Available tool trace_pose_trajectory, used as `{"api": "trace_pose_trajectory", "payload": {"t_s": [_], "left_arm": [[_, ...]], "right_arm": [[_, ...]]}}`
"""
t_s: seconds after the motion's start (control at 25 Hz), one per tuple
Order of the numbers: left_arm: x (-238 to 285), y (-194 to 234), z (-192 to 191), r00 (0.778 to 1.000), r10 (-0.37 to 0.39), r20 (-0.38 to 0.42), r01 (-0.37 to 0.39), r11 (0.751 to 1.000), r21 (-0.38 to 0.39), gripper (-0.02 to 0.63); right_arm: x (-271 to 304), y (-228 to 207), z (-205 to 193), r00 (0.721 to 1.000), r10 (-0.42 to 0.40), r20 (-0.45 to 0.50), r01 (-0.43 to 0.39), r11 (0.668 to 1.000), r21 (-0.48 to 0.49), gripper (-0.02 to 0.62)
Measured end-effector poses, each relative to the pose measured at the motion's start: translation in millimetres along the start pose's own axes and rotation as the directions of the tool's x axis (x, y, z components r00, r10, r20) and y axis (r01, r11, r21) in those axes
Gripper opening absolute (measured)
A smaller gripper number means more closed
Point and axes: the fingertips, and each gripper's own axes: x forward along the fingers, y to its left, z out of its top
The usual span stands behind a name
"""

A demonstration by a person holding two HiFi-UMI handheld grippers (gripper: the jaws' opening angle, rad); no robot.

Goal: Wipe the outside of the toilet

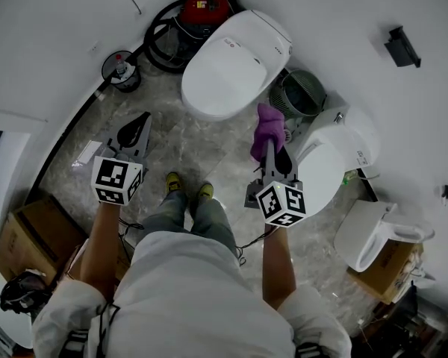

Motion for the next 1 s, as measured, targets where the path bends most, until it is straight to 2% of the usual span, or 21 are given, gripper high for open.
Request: {"api": "trace_pose_trajectory", "payload": {"t_s": [0.32,0.64,1.0], "left_arm": [[54,-28,-2,0.999,0.002,-0.038,-0.002,1.000,0.001,0.014],[102,-49,16,0.998,0.062,-0.031,-0.062,0.998,0.007,0.012],[125,-50,8,0.995,0.079,-0.055,-0.078,0.997,0.021,0.014]], "right_arm": [[26,-56,0,1.000,0.002,-0.010,-0.001,0.999,0.033,0.057],[60,-95,-5,0.996,0.086,-0.036,-0.081,0.990,0.114,0.057],[81,-113,-11,0.994,0.102,-0.030,-0.096,0.984,0.148,0.057]]}}
